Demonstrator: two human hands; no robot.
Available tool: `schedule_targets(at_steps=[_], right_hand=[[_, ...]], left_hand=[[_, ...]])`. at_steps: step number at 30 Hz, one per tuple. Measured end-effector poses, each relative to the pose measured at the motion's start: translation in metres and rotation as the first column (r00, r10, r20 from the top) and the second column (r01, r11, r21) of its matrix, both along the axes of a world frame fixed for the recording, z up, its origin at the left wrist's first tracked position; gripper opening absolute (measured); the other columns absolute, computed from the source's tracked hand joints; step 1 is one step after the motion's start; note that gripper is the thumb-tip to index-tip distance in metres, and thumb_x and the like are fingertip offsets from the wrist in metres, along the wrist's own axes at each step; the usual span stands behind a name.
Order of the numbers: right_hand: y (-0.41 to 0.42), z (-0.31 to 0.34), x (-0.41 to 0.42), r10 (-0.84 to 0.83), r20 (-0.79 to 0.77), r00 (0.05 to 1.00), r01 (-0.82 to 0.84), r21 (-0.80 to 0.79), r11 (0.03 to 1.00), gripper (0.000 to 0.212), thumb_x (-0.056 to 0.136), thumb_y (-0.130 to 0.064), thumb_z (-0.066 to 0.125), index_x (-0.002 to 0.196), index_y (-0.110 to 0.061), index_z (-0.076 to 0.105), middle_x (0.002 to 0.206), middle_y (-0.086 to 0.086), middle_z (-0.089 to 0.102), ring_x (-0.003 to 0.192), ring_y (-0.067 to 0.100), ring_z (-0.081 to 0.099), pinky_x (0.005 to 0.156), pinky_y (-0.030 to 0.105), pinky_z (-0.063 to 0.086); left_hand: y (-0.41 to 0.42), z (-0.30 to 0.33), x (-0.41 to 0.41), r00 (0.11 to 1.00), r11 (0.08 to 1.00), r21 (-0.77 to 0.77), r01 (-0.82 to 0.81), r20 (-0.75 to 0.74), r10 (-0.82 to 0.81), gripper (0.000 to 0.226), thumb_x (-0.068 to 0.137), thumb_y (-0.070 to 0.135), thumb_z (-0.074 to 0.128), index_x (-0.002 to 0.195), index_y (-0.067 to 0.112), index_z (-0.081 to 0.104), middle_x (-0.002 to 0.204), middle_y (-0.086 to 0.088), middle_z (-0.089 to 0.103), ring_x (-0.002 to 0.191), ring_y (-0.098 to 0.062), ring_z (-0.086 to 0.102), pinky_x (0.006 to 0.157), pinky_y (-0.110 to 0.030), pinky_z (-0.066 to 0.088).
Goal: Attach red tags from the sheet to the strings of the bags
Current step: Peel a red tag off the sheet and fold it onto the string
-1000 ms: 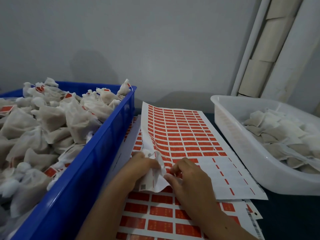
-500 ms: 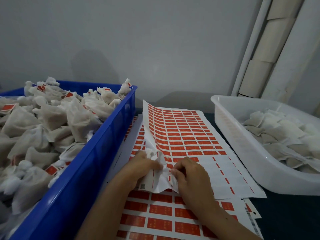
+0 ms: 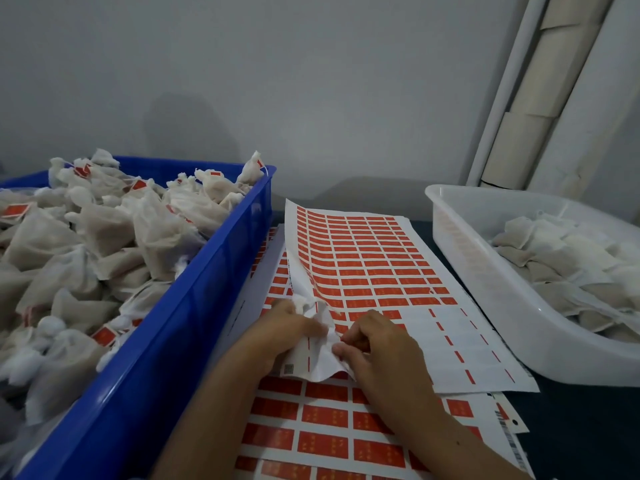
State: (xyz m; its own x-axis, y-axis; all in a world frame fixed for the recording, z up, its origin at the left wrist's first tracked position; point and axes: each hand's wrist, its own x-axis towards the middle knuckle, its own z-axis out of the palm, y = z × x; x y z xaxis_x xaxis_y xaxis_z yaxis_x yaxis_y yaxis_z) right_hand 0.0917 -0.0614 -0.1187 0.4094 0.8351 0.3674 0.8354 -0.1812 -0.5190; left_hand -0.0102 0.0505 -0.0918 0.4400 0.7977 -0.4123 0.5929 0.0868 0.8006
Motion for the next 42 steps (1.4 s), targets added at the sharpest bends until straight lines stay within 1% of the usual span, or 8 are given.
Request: schedule_targets(at_steps=[5,9,14,20,22,27,30,42], right_hand=[[0.004,-0.001,0.0,0.007,0.07,0.998,-0.008,0.022,1.0,0.011,0.087,-0.035,0.059,0.086,-0.025,0.064,0.083,-0.017,0.055,0.064,-0.002,0.047,0.065,0.0,0.03],[0.006,-0.002,0.002,-0.021,-0.009,1.0,0.021,0.024,0.999,0.013,0.087,-0.03,0.06,0.078,-0.03,0.05,0.079,-0.019,0.05,0.065,-0.001,0.05,0.064,0.0,0.031],[0.005,-0.003,0.006,-0.036,-0.204,0.978,0.051,0.07,0.996,0.01,0.088,-0.029,0.059,0.08,-0.03,0.054,0.081,-0.019,0.054,0.071,-0.002,0.053,0.069,-0.001,0.033],[0.0,-0.004,0.005,0.037,-0.28,0.959,-0.01,0.096,0.995,0.017,0.084,-0.037,0.062,0.08,-0.036,0.046,0.083,-0.024,0.052,0.078,0.0,0.055,0.069,0.004,0.041],[0.0,-0.004,0.004,0.059,-0.276,0.959,-0.04,0.072,0.997,0.023,0.081,-0.04,0.066,0.086,-0.039,0.043,0.089,-0.025,0.05,0.083,-0.001,0.054,0.075,0.009,0.045],[0.0,-0.006,0.003,0.041,-0.25,0.967,-0.02,0.084,0.996,0.033,0.078,-0.043,0.068,0.09,-0.044,0.037,0.092,-0.029,0.044,0.087,-0.003,0.051,0.081,0.007,0.042],[0.0,-0.007,0.001,0.031,-0.172,0.985,-0.011,0.117,0.993,0.033,0.076,-0.044,0.068,0.086,-0.045,0.037,0.087,-0.03,0.042,0.083,-0.003,0.051,0.076,0.003,0.039],[-0.005,-0.002,0.001,0.005,-0.033,0.999,-0.001,0.119,0.993,0.026,0.078,-0.047,0.065,0.077,-0.039,0.04,0.075,-0.026,0.043,0.074,-0.001,0.05,0.067,0.005,0.036]], left_hand=[[-0.002,0.0,0.0,0.999,1.0,-0.017,0.005,0.039,-0.005,0.041,0.081,0.029,0.068,0.107,0.026,0.037,0.086,0.001,0.055,0.074,-0.015,0.059,0.053,-0.023,0.047],[-0.005,0.002,0.0,0.999,1.0,-0.024,-0.002,0.038,0.003,0.04,0.081,0.027,0.068,0.107,0.026,0.037,0.087,0.002,0.055,0.076,-0.016,0.059,0.058,-0.025,0.05],[-0.01,0.005,-0.002,0.998,0.999,-0.048,-0.024,0.061,0.027,0.05,0.08,0.025,0.069,0.121,0.021,0.04,0.111,-0.006,0.059,0.091,-0.023,0.063,0.081,-0.037,0.055],[-0.014,0.0,-0.004,0.992,0.995,-0.069,-0.073,0.101,0.079,0.056,0.079,0.026,0.071,0.124,0.02,0.039,0.108,-0.008,0.061,0.088,-0.025,0.065,0.078,-0.04,0.057],[-0.013,-0.001,-0.002,0.983,0.99,-0.092,-0.104,0.143,0.117,0.058,0.079,0.025,0.07,0.127,0.019,0.038,0.11,-0.009,0.06,0.09,-0.026,0.065,0.079,-0.042,0.056],[-0.015,-0.004,0.002,0.968,0.979,-0.08,-0.189,0.153,0.2,0.06,0.082,0.029,0.067,0.13,0.02,0.032,0.114,-0.009,0.056,0.092,-0.025,0.062,0.074,-0.037,0.056],[-0.015,-0.005,0.002,0.961,0.975,-0.085,-0.206,0.168,0.218,0.059,0.083,0.029,0.066,0.129,0.019,0.031,0.115,-0.01,0.056,0.096,-0.028,0.062,0.082,-0.044,0.055],[-0.017,-0.005,0.004,0.941,0.977,-0.12,-0.178,0.27,0.204,0.053,0.086,0.026,0.063,0.128,0.021,0.03,0.11,-0.009,0.058,0.088,-0.027,0.065,0.078,-0.044,0.056]])
